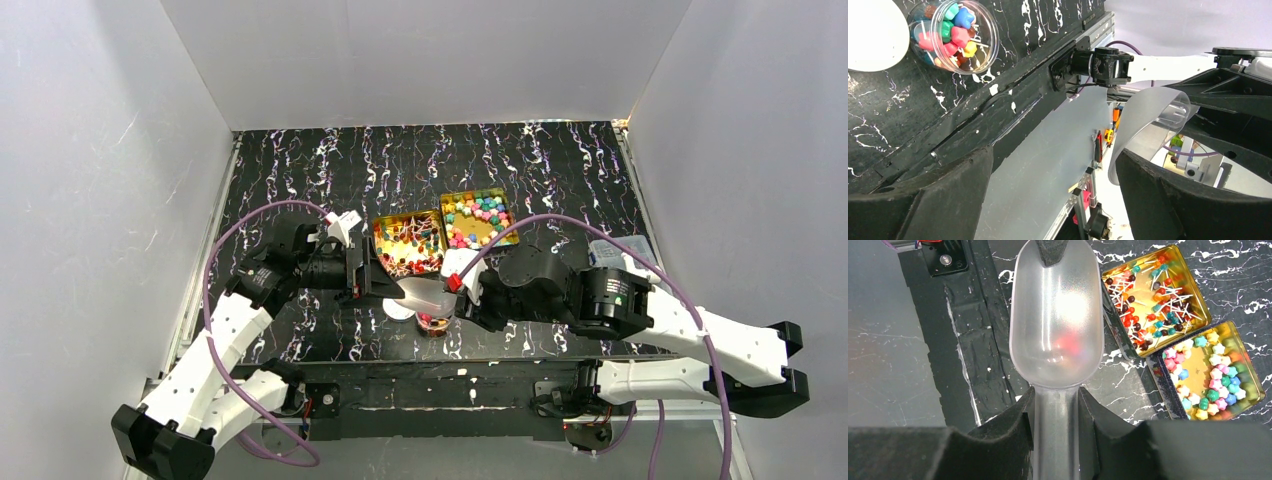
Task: Pack the candies
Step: Adjust the spatula, then scoop the fake candies from the storage box.
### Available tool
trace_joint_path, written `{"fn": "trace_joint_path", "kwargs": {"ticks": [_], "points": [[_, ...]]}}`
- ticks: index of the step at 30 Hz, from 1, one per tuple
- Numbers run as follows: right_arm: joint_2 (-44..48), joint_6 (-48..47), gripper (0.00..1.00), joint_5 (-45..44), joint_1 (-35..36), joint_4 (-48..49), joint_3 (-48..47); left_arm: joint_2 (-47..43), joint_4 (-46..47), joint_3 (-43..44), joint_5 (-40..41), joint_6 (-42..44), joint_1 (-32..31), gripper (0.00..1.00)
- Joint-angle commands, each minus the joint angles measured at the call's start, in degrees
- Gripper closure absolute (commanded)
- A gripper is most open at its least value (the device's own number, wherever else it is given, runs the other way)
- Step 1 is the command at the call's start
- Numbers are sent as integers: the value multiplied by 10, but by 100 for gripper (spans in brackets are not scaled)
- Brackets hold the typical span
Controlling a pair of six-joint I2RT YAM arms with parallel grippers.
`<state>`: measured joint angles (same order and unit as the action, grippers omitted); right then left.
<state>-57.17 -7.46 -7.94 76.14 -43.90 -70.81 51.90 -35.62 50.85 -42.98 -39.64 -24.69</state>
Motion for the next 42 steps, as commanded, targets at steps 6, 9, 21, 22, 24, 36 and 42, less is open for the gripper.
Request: {"fn": "trace_joint_path", "kwargs": {"ticks": [6,9,21,22,24,36,42], "points": [[14,27,99,-38,2,63,-15,11,-24,17,20,26,4,10],[-7,38,99,-63,2,29,-33,8,-24,23,32,31,4,7],[-49,54,99,-161,-2,-52,-56,-24,-78,50,158,83,4,2],[-56,52,99,-172,-5,-62,-61,-28,-85,51,175,88,4,2],[-68,45,99,-183,-18,-79,-69,-36,-97,54,196,97,4,2],[-147,-71,99,-121,-242,-102,-96,-70,-126,19,215,139,4,2],[-199,-133,99,-133,-326,-89,-111,-73,-113,-19,203,153,4,2]]}}
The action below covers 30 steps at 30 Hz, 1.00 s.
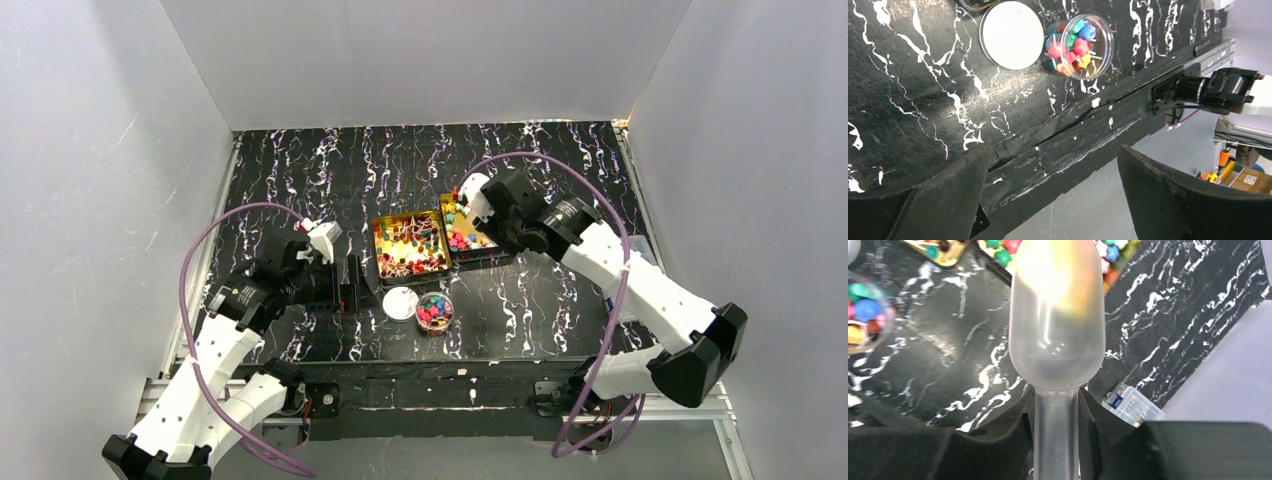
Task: Pack the candies
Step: Scoop the fake candies from the storage box.
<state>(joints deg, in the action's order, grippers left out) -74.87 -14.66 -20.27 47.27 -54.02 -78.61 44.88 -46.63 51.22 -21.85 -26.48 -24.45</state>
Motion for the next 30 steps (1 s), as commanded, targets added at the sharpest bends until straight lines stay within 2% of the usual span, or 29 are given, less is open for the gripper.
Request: {"fn": "trace_joint_path", "kwargs": {"ticks": [1,12,22,30], "points": [[-30,-73,99,-12,-44,13,-36,-3,1,-27,-11,22,1,2],[-135,-162,99,11,-92,16,-66,-28,42,-69,-44,21,1,2],[-233,-224,99,14,-100,17,-98,-50,55,-78,-55,18,2,2],[-272,-270,99,24,-102,15,-101,-50,55,-78,-57,21,1,2]]}}
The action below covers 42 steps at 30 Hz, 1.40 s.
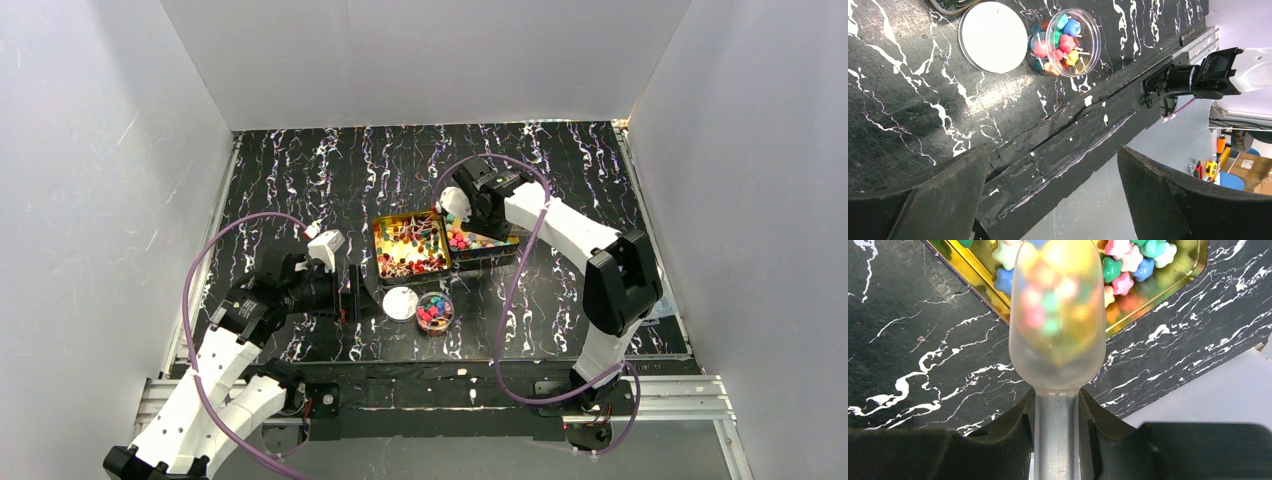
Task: Pack the candies
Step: Scoop the fake candies from the storage box.
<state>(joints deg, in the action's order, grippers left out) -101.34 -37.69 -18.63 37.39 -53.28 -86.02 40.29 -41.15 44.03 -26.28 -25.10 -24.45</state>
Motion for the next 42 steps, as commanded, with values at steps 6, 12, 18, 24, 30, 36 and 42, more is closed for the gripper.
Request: {"fn": "trace_joint_path", "kwargs": {"ticks": [6,12,18,24,30,36,42], "points": [[-23,-51,99,18,-3,14,-24,-6,1,-6,-15,8,1,2],[-35,-58,99,44,-2,22,-20,-5,1,-6,-14,8,1,2],[-49,-52,99,60,3,31,-18,-1,1,-6,-13,8,1,2],[-67,-28,99,68,6,50,-23,3,1,-6,-10,8,2,2],[-73,-2,99,88,5,101,-12,7,0,-6,-9,7,2,2],[-45,25,99,115,-6,184,47,8,0,-7,-6,6,1,2],[1,53,99,175,-36,266,110,10,0,-7,-5,5,1,2]]}}
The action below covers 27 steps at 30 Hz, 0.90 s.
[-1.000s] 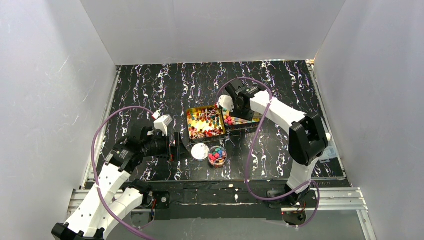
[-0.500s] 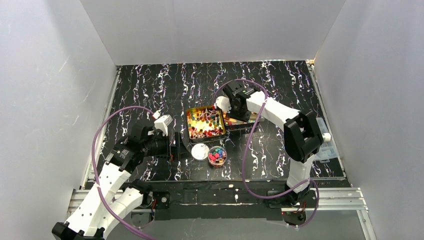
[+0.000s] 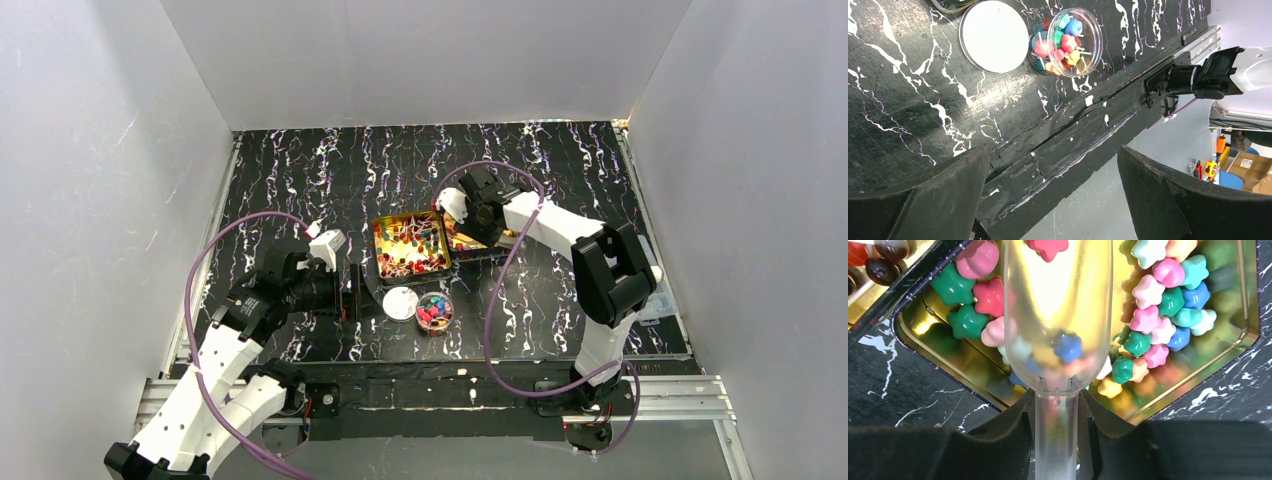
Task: Pack the candies
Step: Scoop the fake candies from the storage box.
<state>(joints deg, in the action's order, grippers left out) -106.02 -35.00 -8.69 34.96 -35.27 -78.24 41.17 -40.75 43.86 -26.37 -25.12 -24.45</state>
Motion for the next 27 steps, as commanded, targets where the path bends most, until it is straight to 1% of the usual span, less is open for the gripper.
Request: {"fn": "trace_joint_path", "kwargs": {"ticks": [1,4,13,21,27], "points": [[55,31,99,82,-18,109,44,2,-4,-5,-3,5,2,2],[75,45,99,114,-32,148,72,4,-5,-5,-1,5,2,2],[116,67,99,144,-62,228,133,11,-6,-5,6,3,2,2],[139,75,99,139,-78,245,159,16,-8,-4,9,2,2,2],[172,73,99,118,-80,227,164,16,-8,-4,9,3,2,2]]}}
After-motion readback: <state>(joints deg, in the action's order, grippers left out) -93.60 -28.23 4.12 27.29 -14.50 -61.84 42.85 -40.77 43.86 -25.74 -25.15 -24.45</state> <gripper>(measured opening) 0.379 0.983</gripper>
